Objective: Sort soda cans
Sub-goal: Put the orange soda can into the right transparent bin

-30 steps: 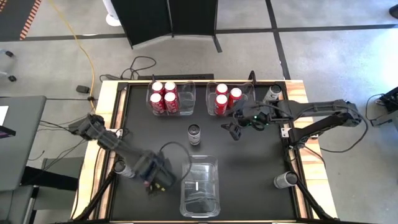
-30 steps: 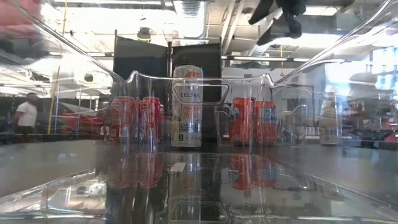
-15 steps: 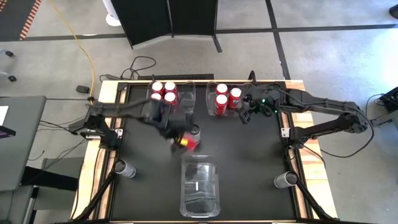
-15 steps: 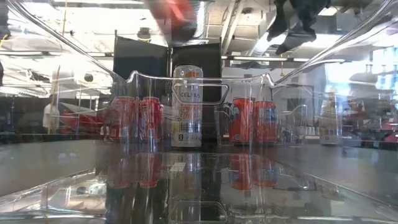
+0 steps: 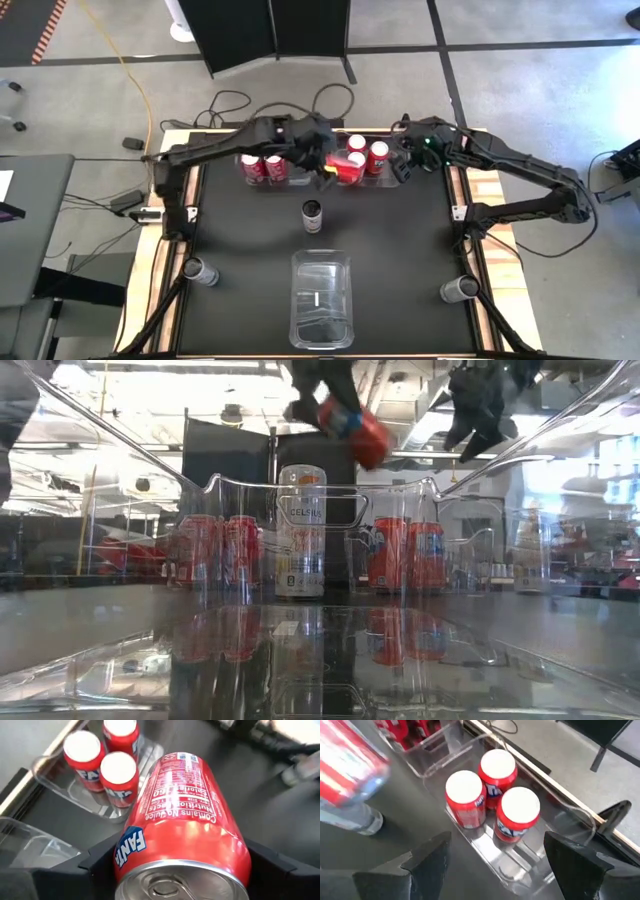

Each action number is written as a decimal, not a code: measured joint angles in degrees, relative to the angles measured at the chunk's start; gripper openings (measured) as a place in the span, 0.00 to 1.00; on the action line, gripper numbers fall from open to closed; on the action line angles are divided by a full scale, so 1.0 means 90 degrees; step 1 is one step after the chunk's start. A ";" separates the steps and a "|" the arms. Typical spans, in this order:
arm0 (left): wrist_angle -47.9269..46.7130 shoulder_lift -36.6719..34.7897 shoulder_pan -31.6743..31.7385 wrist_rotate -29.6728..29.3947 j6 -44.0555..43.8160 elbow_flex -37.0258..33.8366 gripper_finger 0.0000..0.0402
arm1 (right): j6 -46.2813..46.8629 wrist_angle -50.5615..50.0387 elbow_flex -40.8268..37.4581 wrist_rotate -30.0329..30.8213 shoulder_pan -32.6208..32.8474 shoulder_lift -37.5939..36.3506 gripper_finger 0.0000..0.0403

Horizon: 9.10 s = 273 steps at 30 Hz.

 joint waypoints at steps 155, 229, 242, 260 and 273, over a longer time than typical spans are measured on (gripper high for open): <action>-0.3439 -0.0666 -0.0071 -0.1694 0.0604 0.1219 0.83 | -0.1713 0.4013 0.1156 -0.1962 0.1104 0.5035 0.69; -0.3431 -0.0661 0.0135 -0.1670 0.0716 0.1224 0.83 | -0.1948 0.3850 0.1994 -0.2254 0.1111 0.5380 0.69; -0.3148 -0.0661 0.0143 -0.1867 0.0958 0.1224 0.83 | -0.1856 0.2257 0.1901 -0.1571 0.0571 0.3068 0.69; -0.2709 -0.0666 0.0156 -0.1873 0.1082 0.1219 0.83 | -0.0841 0.1860 -0.0549 -0.1012 -0.0249 -0.0034 0.69; -0.2514 -0.0666 0.0135 -0.1860 0.0925 0.1219 0.83 | -0.0922 0.2258 -0.1633 -0.0812 -0.0450 0.0117 0.70</action>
